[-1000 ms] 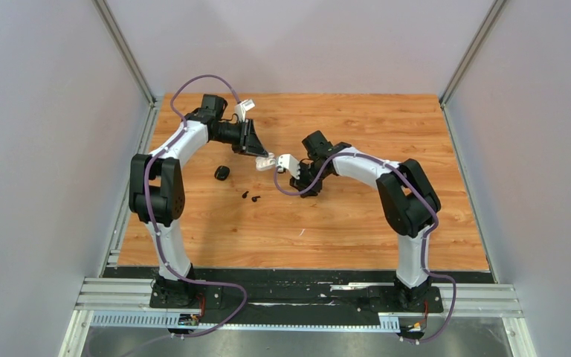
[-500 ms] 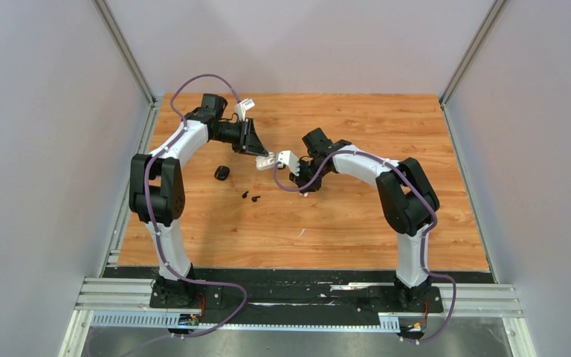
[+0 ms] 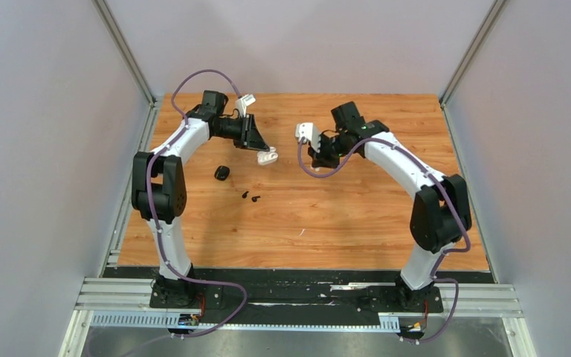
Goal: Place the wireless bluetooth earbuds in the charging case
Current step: Pick up the left earbud from the center of the board, then insert the left earbud into the left side groove of the charging case.
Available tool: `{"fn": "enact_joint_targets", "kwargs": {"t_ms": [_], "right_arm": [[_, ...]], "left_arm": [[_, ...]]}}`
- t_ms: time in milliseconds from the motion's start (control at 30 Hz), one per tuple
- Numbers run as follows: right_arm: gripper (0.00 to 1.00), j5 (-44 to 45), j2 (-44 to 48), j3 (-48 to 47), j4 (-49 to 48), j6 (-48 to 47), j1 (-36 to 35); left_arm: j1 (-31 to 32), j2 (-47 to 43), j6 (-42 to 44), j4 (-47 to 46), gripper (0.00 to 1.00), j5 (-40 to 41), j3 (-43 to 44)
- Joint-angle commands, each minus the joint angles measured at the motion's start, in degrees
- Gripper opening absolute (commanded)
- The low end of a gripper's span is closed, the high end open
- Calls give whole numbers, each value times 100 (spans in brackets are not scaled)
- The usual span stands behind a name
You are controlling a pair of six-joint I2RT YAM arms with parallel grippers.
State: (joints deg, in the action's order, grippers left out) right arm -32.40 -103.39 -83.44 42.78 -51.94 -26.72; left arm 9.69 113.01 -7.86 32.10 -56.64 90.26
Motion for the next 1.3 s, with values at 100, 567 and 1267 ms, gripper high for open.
{"fn": "enact_joint_targets", "kwargs": {"t_ms": [100, 567, 1267], "right_arm": [[0, -1128, 624, -1120, 269, -1058, 1], [0, -1488, 244, -1524, 309, -2440, -644], [0, -793, 547, -1087, 574, -3285, -803]], "left_arm": [[325, 187, -33, -451, 0, -69, 669], [860, -38, -431, -1161, 0, -560, 380], [1073, -427, 99, -671, 0, -1083, 421]]}}
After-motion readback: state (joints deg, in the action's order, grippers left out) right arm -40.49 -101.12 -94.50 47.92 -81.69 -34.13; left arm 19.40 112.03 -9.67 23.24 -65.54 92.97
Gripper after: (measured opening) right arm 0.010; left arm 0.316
